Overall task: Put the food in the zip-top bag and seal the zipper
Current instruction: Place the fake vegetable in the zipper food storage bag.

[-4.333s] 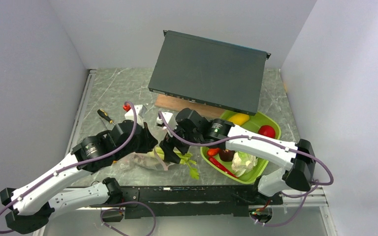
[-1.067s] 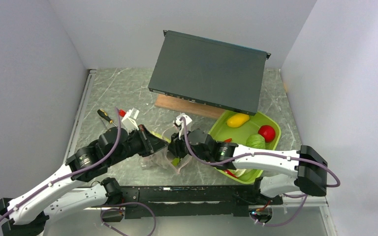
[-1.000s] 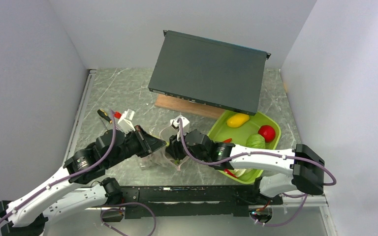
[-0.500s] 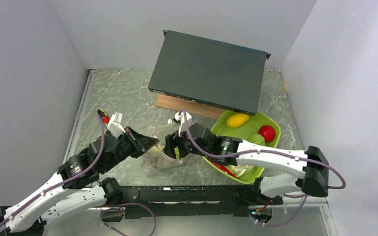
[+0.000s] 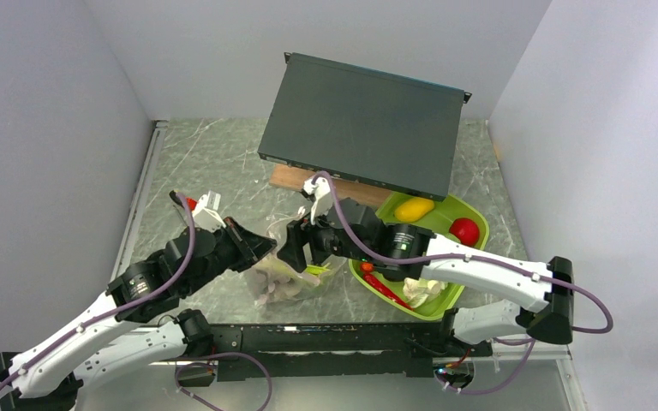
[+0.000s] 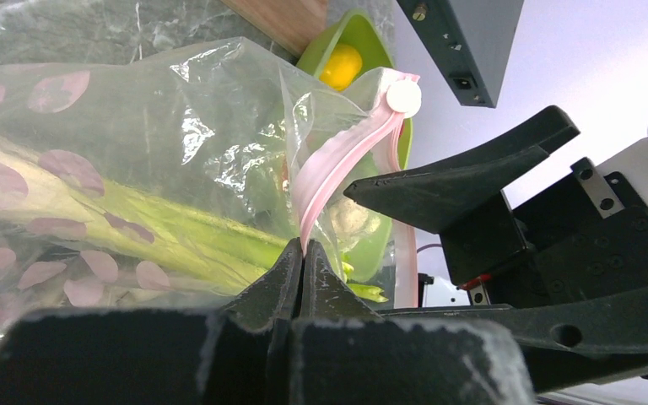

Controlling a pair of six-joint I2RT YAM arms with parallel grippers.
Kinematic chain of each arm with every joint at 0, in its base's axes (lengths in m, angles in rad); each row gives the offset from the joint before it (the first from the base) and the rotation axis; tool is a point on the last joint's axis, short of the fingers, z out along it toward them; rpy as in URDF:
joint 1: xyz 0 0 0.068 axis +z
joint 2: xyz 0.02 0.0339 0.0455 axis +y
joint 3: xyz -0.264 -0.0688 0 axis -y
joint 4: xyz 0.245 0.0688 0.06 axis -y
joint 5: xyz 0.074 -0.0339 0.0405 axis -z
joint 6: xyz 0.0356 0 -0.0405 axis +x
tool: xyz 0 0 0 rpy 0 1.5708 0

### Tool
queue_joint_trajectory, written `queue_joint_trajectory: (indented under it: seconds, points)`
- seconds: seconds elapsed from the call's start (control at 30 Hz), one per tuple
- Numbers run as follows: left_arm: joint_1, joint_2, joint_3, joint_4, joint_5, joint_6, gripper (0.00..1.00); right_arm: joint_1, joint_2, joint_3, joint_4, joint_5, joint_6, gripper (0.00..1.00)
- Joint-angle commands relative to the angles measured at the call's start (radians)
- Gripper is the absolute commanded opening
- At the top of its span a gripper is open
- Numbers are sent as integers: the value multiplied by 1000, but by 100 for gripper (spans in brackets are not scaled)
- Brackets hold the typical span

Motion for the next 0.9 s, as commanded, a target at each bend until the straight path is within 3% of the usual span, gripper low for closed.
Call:
queue_joint_trajectory:
  seconds: [0.0, 0.2, 0.53, 0.67, 0.87]
  points:
    - [4, 42, 81, -6, 7, 72, 0, 1, 72, 93, 15, 18, -20, 71]
    - [3, 106, 192, -119, -25, 178, 0, 1, 50, 165, -14, 80, -97, 69]
    - [3, 154, 266, -227, -89, 255, 0, -8, -88, 178, -181, 349, -175, 73]
    - [3, 139, 248, -230, -107, 252, 0, -21, -190, 99, -257, 507, -136, 78]
    - [3, 141, 252, -239, -125, 255, 0, -93, -306, -21, -460, 625, 105, 86]
